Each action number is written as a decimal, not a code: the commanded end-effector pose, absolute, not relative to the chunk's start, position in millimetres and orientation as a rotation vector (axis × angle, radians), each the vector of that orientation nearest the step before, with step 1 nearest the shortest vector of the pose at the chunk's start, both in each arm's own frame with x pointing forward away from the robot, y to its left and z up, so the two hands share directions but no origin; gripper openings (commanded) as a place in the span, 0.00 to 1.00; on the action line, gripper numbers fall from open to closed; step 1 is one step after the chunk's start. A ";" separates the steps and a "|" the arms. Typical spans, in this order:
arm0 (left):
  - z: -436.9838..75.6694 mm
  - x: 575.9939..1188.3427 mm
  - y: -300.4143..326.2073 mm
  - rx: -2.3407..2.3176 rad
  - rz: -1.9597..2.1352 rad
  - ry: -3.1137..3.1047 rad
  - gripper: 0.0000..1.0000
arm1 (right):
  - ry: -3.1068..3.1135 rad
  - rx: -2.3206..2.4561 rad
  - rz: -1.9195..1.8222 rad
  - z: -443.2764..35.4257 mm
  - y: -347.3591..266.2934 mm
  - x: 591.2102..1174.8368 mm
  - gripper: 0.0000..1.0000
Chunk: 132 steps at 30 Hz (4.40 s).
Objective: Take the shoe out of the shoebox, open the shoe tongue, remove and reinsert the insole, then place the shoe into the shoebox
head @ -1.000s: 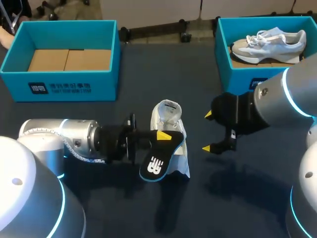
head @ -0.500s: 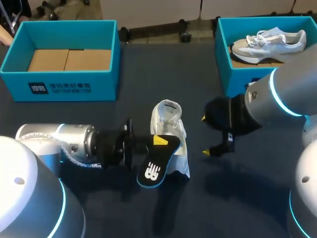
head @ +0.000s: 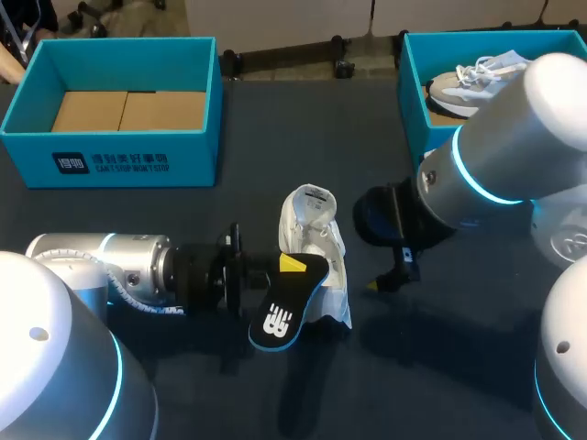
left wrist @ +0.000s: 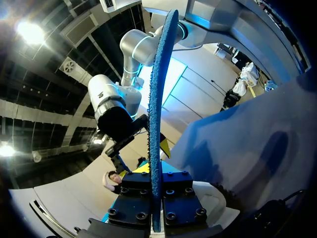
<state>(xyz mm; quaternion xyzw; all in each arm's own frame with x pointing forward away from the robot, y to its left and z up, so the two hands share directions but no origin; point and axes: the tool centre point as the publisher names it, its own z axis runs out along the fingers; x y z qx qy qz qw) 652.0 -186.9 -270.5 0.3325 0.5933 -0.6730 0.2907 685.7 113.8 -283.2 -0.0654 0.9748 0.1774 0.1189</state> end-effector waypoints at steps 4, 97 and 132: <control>-274.1 651.2 -186.1 0.878 -1.793 1.566 0.00 | 2.873 -0.213 0.480 -299.4 131.3 697.0 1.00; -300.2 647.1 -184.6 0.812 -1.847 1.481 0.00 | 2.932 -0.233 0.390 -323.6 99.6 695.5 1.00; -303.4 649.5 -186.1 0.797 -1.853 1.474 0.00 | 2.932 -0.233 0.390 -323.6 99.6 695.5 1.00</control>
